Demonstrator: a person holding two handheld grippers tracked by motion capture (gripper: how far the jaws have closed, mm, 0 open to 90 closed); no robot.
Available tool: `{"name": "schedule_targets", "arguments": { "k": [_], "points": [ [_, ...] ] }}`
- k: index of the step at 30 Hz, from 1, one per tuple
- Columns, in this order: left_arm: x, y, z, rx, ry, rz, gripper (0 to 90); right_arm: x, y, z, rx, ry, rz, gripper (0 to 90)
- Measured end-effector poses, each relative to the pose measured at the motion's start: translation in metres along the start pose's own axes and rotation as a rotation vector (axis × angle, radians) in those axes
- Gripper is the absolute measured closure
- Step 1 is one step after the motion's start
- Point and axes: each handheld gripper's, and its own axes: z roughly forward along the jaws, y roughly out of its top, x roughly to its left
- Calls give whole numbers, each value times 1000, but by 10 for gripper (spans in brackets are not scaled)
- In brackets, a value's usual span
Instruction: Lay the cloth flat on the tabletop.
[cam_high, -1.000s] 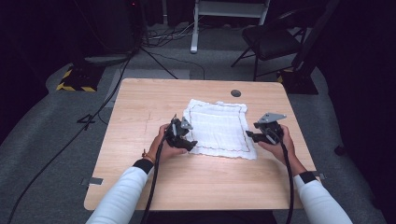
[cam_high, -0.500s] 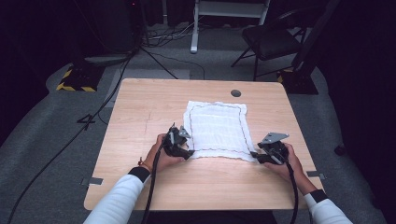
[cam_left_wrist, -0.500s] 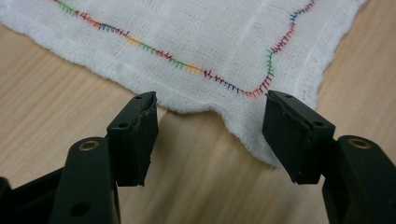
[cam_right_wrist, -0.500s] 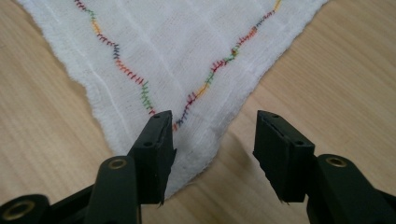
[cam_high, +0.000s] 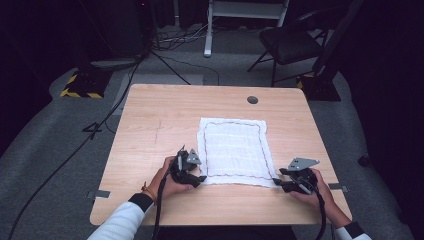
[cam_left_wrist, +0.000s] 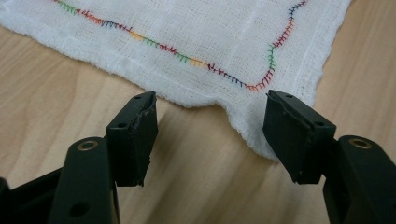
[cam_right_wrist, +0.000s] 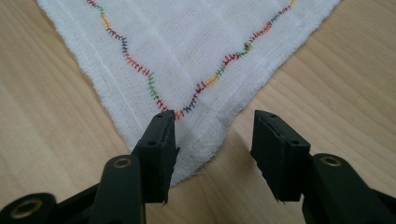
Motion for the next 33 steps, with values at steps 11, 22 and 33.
{"name": "schedule_targets", "arguments": {
  "k": [11,22,33],
  "points": [
    [5,-5,-11,-63,-3,-5,238,9,3,-3,-15,2,-29,401],
    [38,11,-15,-122,97,-47,209,32,37,9,-115,63,-87,381],
    [81,39,10,-121,190,-85,223,83,88,45,-167,170,-223,437]
  ]
}}
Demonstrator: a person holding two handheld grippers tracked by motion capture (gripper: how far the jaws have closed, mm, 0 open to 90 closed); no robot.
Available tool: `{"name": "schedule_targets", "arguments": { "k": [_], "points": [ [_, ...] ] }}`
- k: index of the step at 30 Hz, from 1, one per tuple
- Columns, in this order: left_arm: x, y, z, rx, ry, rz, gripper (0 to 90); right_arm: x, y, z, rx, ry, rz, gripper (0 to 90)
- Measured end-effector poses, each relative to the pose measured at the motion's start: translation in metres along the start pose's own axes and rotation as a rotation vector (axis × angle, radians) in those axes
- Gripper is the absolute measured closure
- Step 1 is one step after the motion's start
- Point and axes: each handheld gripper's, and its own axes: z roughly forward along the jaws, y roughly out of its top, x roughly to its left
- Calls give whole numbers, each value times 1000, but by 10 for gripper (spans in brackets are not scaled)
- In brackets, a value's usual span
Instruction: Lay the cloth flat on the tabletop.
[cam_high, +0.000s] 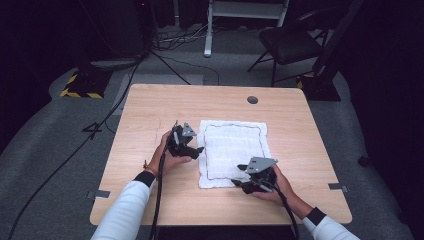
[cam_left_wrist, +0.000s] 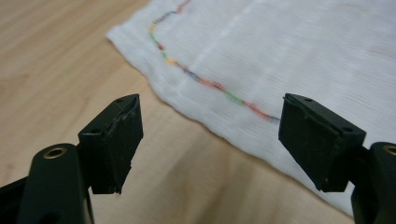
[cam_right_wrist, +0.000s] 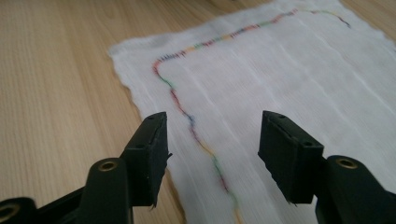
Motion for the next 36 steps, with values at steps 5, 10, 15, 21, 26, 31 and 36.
{"name": "schedule_targets", "arguments": {
  "k": [5,10,15,21,26,31,36],
  "points": [
    [19,15,23,1,41,-57,224,16,20,25,-11,51,-57,456],
    [34,23,38,-7,72,-118,229,28,32,42,-16,86,-88,468],
    [48,24,51,-24,73,-198,226,37,38,57,-7,111,-100,472],
    [54,22,65,11,88,-237,211,44,40,78,24,119,-109,482],
    [53,22,65,12,80,-232,236,42,42,80,21,114,-85,530],
    [50,25,62,13,20,-185,467,40,41,78,34,95,-66,695],
    [51,21,61,-14,-38,-178,736,39,41,77,38,72,-56,797]
  ]
}}
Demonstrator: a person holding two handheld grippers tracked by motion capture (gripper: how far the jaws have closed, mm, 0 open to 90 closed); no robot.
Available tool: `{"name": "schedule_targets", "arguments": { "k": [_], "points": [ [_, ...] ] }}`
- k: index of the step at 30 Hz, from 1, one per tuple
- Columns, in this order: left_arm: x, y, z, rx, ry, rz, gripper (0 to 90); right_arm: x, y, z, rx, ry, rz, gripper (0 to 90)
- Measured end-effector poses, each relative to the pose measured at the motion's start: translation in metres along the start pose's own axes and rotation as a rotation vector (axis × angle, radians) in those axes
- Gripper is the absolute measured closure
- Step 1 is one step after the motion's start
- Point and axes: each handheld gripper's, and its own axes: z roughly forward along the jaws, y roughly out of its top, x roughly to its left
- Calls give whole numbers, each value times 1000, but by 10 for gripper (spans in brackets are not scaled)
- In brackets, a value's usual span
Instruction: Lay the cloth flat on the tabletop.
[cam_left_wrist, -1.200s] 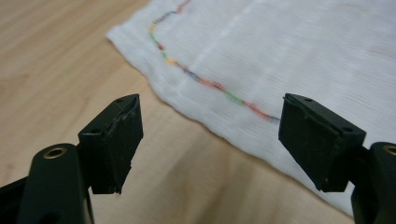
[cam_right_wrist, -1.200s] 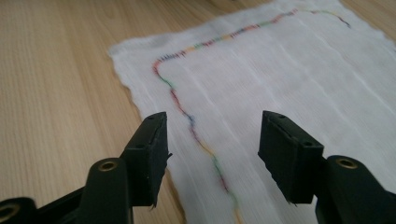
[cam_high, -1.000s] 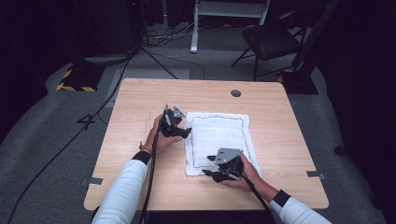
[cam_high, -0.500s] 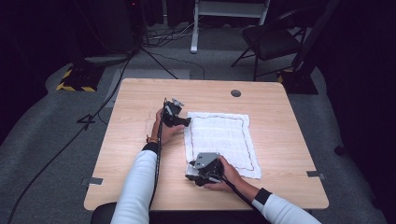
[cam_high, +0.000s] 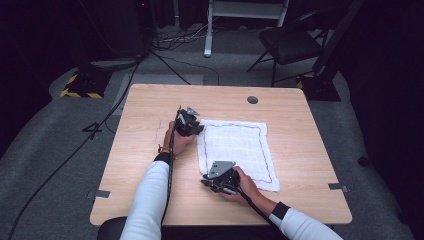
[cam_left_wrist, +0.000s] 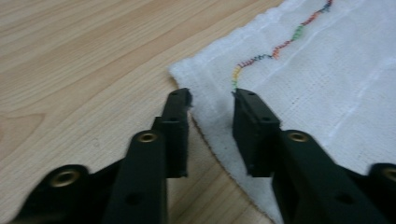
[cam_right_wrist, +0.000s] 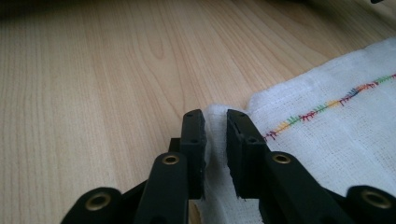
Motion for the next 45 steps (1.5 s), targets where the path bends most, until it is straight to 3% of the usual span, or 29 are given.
{"name": "schedule_targets", "arguments": {
  "k": [2,6,12,21,24,29,36,45],
  "points": [
    [1,-1,-1,-1,-28,-5,811,-2,0,0,-2,0,14,824],
    [-2,0,-2,14,-13,13,862,-1,0,-1,5,-4,8,838],
    [-1,-3,-12,13,23,33,869,-1,2,-3,7,-10,-12,845],
    [7,-13,-33,-10,19,7,871,0,4,-9,-16,-4,-28,848],
    [7,-13,-38,-5,22,15,871,3,6,-9,-13,-4,-39,848],
    [5,-14,-43,-14,17,35,871,6,10,-10,-16,-3,-54,849],
    [6,-19,-45,-14,6,26,871,9,12,-9,-11,7,-57,851],
    [9,-25,-52,-27,26,19,872,13,17,-6,-18,21,-73,852]
  ]
}}
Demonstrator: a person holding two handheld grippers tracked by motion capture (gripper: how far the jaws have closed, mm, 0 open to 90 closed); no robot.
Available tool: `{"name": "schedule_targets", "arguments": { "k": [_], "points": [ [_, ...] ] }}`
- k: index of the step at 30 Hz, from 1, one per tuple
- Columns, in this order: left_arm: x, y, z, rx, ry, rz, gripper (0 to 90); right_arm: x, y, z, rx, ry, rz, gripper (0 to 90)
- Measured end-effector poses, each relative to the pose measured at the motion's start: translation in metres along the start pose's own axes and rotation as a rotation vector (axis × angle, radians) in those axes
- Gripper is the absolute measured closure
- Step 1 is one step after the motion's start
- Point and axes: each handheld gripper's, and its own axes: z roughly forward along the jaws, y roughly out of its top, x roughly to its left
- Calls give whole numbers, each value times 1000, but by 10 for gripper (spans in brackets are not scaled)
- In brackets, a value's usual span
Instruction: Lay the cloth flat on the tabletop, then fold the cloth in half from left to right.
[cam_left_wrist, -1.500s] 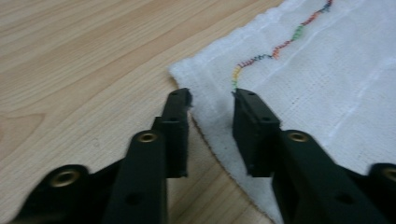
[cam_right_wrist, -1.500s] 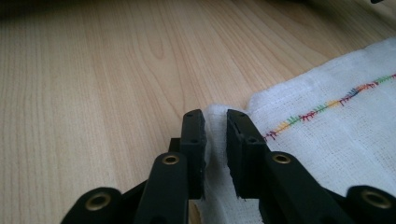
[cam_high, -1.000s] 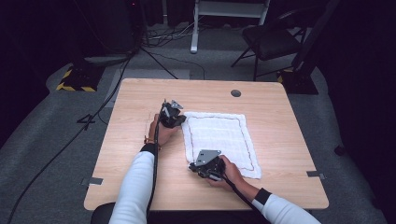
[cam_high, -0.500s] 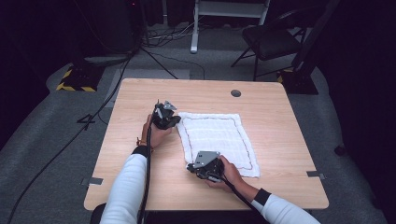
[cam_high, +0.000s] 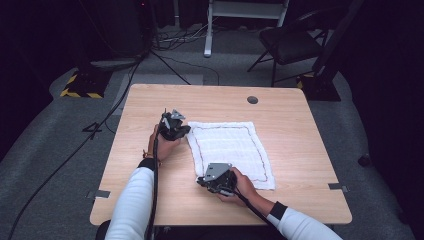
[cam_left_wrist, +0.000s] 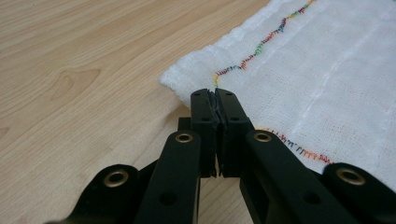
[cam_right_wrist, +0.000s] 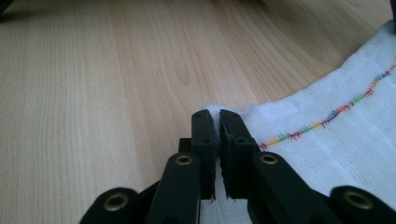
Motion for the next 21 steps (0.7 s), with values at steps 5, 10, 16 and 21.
{"name": "schedule_targets", "arguments": {
  "k": [5,10,16,21],
  "points": [
    [5,-4,-8,-6,12,-8,873,2,5,3,-7,7,-4,852],
    [8,-9,-19,-5,42,0,873,5,10,8,-10,21,-19,852],
    [14,-12,-30,-25,54,-16,873,7,18,7,-32,14,-31,852],
    [15,-12,-34,-46,64,-17,874,7,24,4,-44,4,-35,852]
  ]
}}
